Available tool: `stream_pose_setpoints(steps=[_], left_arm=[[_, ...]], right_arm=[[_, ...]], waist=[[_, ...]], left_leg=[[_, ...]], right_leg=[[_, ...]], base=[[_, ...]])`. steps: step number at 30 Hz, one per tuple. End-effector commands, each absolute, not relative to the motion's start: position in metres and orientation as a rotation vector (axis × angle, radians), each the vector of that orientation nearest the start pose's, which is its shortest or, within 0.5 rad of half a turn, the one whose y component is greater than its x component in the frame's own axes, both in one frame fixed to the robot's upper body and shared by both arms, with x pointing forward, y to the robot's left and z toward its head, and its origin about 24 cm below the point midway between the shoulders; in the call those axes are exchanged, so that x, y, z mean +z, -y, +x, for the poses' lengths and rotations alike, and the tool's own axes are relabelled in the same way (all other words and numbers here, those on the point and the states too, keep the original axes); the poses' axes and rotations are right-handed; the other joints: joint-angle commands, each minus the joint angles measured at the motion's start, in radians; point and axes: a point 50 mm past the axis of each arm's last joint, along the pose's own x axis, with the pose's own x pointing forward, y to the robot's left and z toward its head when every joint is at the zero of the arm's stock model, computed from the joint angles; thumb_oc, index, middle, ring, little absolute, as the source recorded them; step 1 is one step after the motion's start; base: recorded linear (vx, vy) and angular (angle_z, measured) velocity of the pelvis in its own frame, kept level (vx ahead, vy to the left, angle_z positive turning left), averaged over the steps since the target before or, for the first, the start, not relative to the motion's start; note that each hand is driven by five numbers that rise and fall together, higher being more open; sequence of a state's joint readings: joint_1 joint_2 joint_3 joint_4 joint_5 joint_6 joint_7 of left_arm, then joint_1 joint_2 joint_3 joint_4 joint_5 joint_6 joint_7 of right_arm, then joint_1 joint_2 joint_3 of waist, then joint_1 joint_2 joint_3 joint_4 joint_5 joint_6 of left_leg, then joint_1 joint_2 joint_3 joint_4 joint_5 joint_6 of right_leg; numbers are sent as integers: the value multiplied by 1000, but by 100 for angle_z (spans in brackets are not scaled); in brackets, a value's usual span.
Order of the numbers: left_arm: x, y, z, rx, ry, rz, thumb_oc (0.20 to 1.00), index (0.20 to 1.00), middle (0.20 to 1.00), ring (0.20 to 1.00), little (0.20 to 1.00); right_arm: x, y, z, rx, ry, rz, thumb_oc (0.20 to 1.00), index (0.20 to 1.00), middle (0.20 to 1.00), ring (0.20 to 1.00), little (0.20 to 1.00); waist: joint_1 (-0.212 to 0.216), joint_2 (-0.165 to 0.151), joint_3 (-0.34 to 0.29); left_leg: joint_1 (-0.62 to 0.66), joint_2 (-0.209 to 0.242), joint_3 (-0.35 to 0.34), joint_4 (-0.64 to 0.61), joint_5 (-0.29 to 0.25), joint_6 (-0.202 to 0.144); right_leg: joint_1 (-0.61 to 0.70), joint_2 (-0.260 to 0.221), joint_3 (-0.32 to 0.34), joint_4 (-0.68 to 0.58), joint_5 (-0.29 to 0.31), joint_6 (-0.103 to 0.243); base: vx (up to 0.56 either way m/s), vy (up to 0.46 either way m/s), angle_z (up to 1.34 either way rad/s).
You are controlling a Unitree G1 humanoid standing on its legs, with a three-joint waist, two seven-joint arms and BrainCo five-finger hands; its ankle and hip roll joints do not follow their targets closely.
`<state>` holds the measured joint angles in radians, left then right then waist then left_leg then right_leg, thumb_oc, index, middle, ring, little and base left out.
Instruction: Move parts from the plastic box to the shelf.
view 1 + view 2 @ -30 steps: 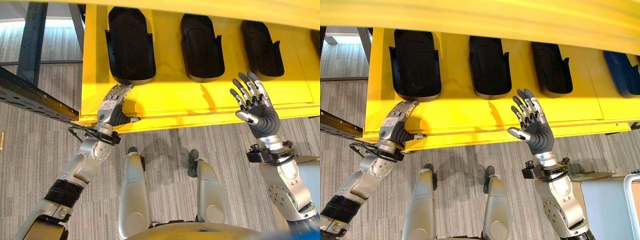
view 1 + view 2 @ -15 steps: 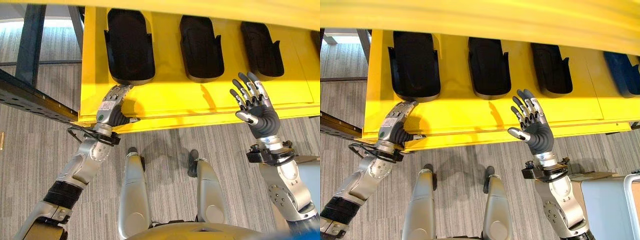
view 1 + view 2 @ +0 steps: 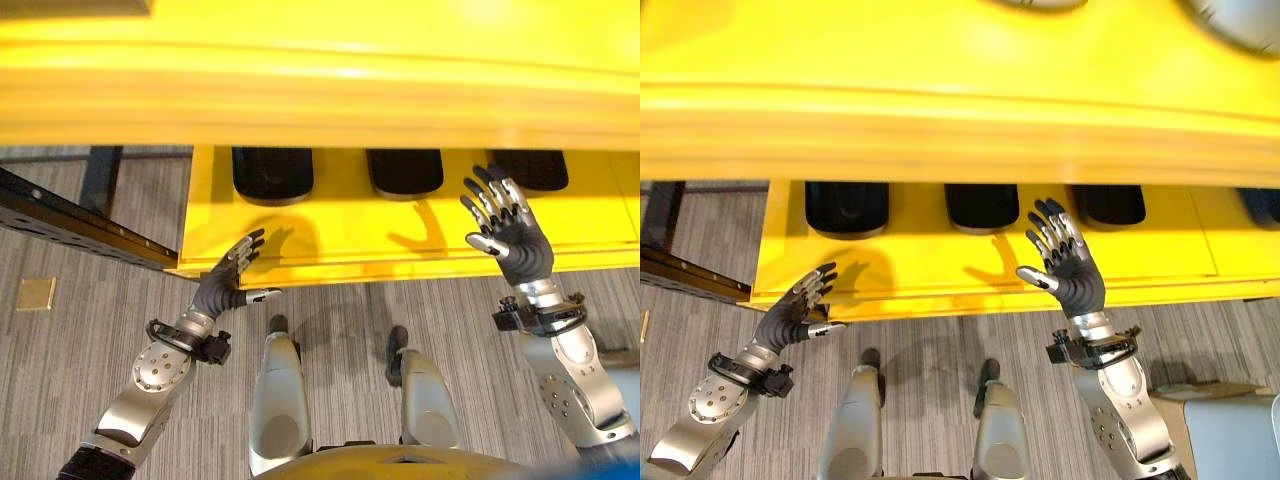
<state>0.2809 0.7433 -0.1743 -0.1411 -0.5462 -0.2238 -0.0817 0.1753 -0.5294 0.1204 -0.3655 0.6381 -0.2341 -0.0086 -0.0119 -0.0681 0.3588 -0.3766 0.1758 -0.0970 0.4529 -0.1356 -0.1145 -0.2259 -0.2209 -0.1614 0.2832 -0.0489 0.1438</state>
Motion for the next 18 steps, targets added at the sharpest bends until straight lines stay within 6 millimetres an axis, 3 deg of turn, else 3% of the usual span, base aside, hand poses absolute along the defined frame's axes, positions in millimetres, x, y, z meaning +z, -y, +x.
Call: stream_pose_setpoints(steps=[1, 4, 5, 9, 11, 13, 18], left_arm=[[51, -228, 181, -318, -76, -39, 1000, 1000, 1000, 1000, 1000], [33, -230, 169, -274, -138, -143, 1000, 1000, 1000, 1000, 1000], [33, -230, 169, -275, -138, -144, 1000, 1000, 1000, 1000, 1000], [16, -225, 164, -209, -166, -228, 1000, 1000, 1000, 1000, 1000], [11, -224, 162, -190, -177, -248, 1000, 1000, 1000, 1000, 1000], [2, -222, 163, -143, -186, -274, 1000, 1000, 1000, 1000, 1000], [-5, -223, 166, -96, -191, -284, 1000, 1000, 1000, 1000, 1000]], right_arm=[[125, 206, 207, 209, 367, 96, 1000, 1000, 1000, 1000, 1000], [105, 219, 196, 158, 270, 12, 1000, 1000, 1000, 1000, 1000], [105, 219, 196, 158, 269, 12, 1000, 1000, 1000, 1000, 1000], [76, 223, 187, 136, 128, -34, 1000, 1000, 1000, 1000, 1000], [71, 222, 187, 138, 105, -25, 1000, 1000, 1000, 1000, 1000], [53, 219, 188, 136, 31, -20, 1000, 1000, 1000, 1000, 1000], [45, 214, 193, 136, 5, -9, 1000, 1000, 1000, 1000, 1000]], waist=[[-14, 39, -99], [-20, 51, -178], [-21, 52, -178], [-31, 56, -279], [-34, 53, -297], [-34, 43, -339], [-31, 27, -363]], left_leg=[[91, 39, 25, -345, 248, 8], [175, 42, 44, -460, 277, -2], [179, 43, 44, -465, 279, -2], [236, 40, 64, -539, 289, -14], [240, 39, 66, -540, 284, -13], [265, 34, 87, -540, 268, -4], [305, 25, 115, -540, 247, 9]], right_leg=[[30, -6, 1, -32, 6, 25], [127, 5, -20, -158, 31, 35], [132, 6, -21, -164, 33, 35], [200, 17, -22, -278, 64, 38], [207, 17, -21, -294, 71, 39], [218, 9, -1, -323, 92, 43], [228, -5, 27, -334, 110, 51]], base=[[99, -14, 4], [121, -19, 8], [171, -17, 14], [82, 8, 6], [50, 17, -4], [30, 41, -10], [29, 36, -17]])
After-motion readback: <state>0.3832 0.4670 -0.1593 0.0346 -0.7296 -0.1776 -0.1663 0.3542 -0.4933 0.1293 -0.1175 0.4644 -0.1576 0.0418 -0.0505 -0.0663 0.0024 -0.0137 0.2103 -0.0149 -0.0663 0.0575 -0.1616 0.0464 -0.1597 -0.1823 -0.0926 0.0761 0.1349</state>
